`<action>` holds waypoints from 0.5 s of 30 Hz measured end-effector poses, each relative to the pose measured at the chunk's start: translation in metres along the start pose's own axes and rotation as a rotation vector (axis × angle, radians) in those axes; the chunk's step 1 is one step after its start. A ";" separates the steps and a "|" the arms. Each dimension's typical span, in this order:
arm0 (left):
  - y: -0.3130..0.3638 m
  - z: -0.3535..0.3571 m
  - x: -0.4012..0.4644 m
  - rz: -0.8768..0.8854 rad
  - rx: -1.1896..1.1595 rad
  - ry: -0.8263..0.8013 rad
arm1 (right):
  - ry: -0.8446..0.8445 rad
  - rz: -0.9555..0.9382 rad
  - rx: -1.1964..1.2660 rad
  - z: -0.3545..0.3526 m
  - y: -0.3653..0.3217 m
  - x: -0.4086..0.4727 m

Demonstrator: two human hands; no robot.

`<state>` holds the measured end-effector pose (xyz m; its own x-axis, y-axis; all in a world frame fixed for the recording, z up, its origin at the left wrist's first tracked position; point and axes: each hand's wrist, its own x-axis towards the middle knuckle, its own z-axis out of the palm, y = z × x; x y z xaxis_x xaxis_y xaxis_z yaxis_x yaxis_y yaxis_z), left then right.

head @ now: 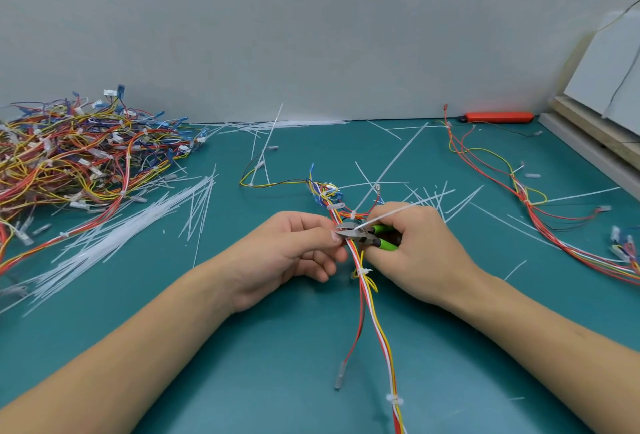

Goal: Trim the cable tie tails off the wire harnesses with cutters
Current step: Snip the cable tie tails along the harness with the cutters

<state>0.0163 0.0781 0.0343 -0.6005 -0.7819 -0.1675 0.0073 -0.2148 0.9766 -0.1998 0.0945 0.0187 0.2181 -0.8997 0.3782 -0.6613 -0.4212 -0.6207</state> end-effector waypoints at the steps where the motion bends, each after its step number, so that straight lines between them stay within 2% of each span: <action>1: 0.000 0.000 0.000 0.000 0.005 0.001 | 0.001 -0.005 -0.004 0.000 0.001 0.000; 15: -0.002 0.000 0.002 -0.002 0.026 0.001 | 0.013 -0.016 -0.014 0.001 0.003 -0.002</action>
<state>0.0151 0.0775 0.0323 -0.5995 -0.7822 -0.1693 -0.0146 -0.2008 0.9795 -0.2016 0.0950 0.0147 0.2190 -0.8914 0.3969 -0.6682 -0.4334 -0.6048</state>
